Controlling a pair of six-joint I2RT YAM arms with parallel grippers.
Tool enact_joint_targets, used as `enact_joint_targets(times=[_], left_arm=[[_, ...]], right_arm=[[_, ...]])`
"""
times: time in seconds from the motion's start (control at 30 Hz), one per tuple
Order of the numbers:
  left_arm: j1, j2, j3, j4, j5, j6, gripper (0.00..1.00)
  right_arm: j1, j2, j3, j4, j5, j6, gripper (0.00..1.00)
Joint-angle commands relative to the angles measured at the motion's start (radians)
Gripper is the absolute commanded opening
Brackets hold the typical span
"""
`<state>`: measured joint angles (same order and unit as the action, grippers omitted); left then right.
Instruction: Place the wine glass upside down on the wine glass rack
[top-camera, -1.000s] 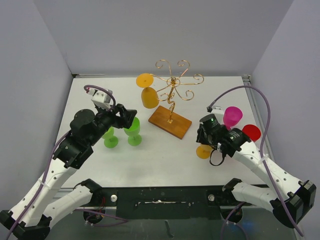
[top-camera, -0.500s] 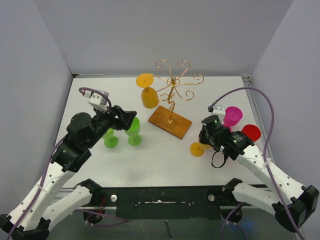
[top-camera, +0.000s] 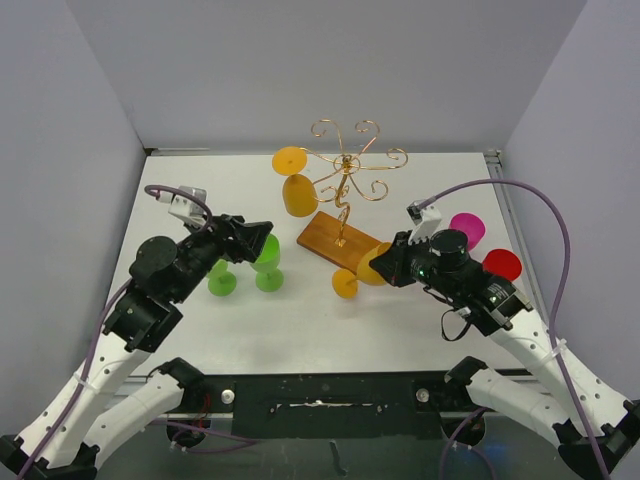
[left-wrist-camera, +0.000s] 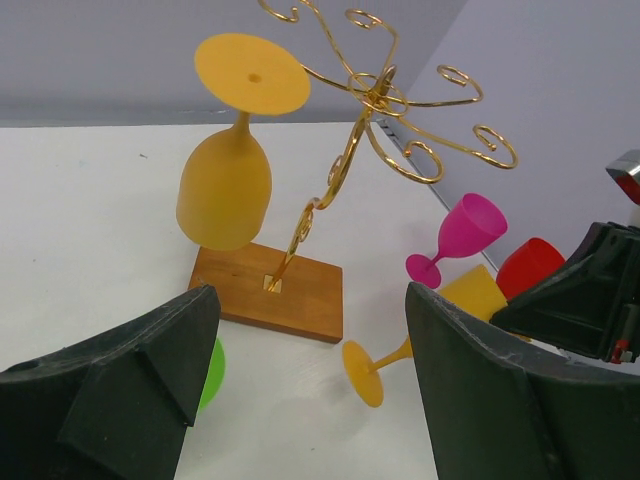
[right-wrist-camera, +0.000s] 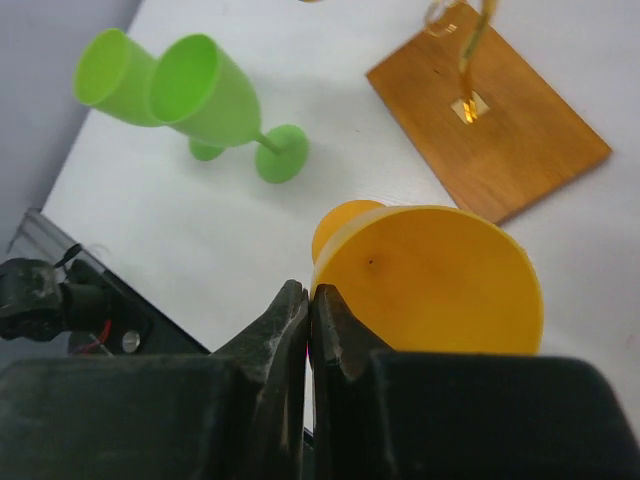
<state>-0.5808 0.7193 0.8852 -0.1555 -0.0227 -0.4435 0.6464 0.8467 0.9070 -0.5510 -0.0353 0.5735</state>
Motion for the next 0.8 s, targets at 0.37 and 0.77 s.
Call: enact_joint_targets(times=[0.37,0.77], left_arm=[[0.000,-0.202,-0.111,0.295,-0.001,-0.123,0.73],[0.000,-0.262,-0.096,0.263,-0.170,-0.086,0.73]], right_arm=[[0.009,-0.046,0.026,0.763,-0.354,-0.016,0.00],[0.202,0.084,0.086,1.056,-0.213,-0.123,0.00]])
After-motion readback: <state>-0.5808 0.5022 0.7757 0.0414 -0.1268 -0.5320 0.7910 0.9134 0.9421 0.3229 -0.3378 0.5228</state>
